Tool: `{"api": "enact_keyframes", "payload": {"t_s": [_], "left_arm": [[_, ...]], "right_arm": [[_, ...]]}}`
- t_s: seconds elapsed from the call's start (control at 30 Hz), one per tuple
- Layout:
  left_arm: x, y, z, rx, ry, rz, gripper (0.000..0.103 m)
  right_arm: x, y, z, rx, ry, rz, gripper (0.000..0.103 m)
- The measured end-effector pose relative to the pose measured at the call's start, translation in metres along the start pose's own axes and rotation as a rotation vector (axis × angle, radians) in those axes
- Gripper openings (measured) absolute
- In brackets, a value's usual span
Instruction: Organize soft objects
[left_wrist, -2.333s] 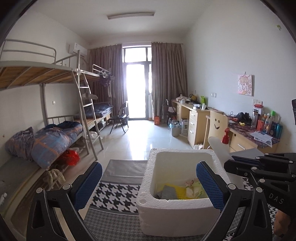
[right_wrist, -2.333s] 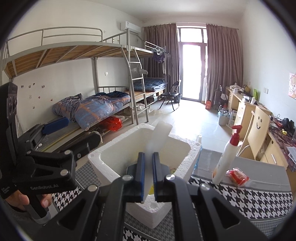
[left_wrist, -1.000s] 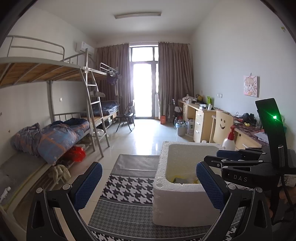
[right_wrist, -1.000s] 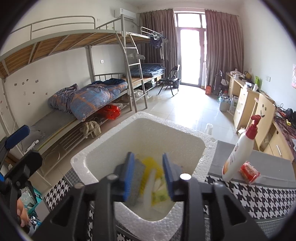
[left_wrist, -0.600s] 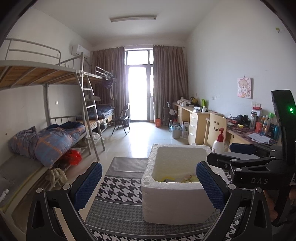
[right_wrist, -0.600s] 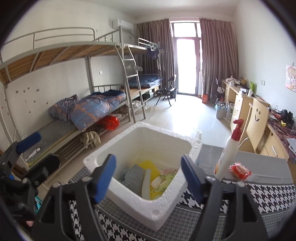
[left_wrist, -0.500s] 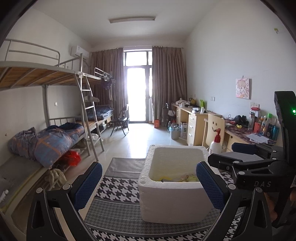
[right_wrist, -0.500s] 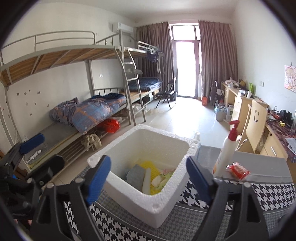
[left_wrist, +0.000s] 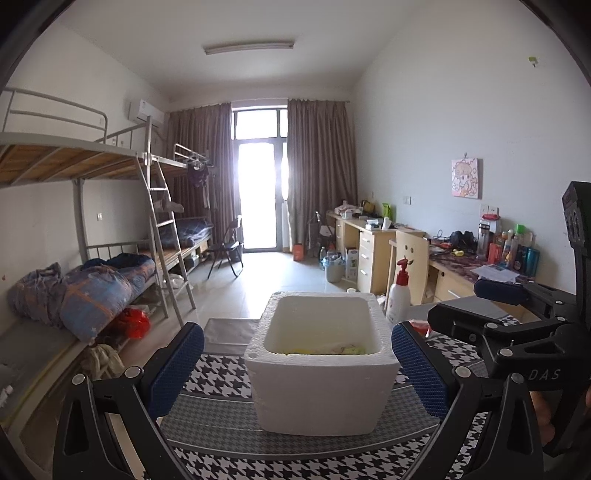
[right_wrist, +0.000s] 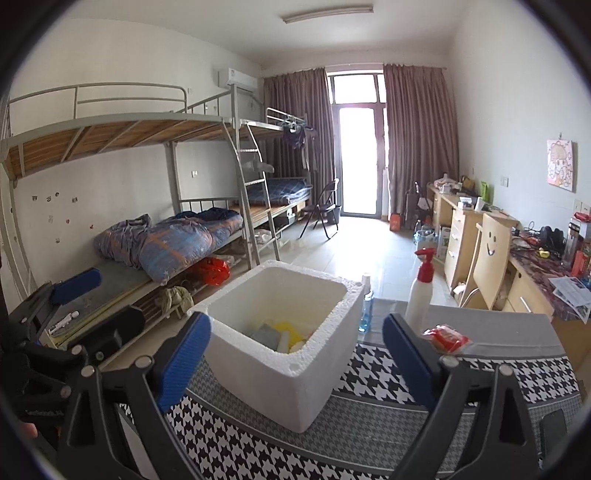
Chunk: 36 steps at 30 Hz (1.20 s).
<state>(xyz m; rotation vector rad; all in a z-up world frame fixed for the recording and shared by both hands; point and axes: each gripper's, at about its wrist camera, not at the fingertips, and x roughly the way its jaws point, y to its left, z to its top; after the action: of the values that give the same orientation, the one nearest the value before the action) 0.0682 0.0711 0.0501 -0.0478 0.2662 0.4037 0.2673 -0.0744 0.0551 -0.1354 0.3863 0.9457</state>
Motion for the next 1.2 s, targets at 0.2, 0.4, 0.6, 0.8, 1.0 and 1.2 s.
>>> {"api": "enact_keyframes", "payload": {"t_s": [0.2, 0.4, 0.6, 0.8, 1.0, 1.2], "left_arm": [[-0.011, -0.004, -0.004, -0.007, -0.016, -0.026, 0.102], [-0.020, -0.012, -0.008, -0.001, -0.037, -0.048, 0.102], [-0.027, -0.018, -0.017, -0.006, -0.051, -0.058, 0.102], [-0.033, -0.024, -0.025, 0.002, -0.072, -0.064, 0.102], [-0.036, -0.022, -0.030, -0.025, -0.082, -0.053, 0.102], [-0.038, -0.025, -0.039, -0.023, -0.092, -0.058, 0.102]], "right_arm": [[-0.018, -0.005, -0.010, 0.012, -0.027, -0.024, 0.097], [-0.038, -0.005, -0.023, 0.025, -0.053, -0.046, 0.097], [-0.053, -0.006, -0.032, 0.023, -0.096, -0.051, 0.102], [-0.066, -0.001, -0.046, -0.007, -0.122, -0.053, 0.102], [-0.068, -0.003, -0.056, -0.006, -0.124, -0.063, 0.102], [-0.077, -0.007, -0.066, 0.012, -0.141, -0.082, 0.102]]}}
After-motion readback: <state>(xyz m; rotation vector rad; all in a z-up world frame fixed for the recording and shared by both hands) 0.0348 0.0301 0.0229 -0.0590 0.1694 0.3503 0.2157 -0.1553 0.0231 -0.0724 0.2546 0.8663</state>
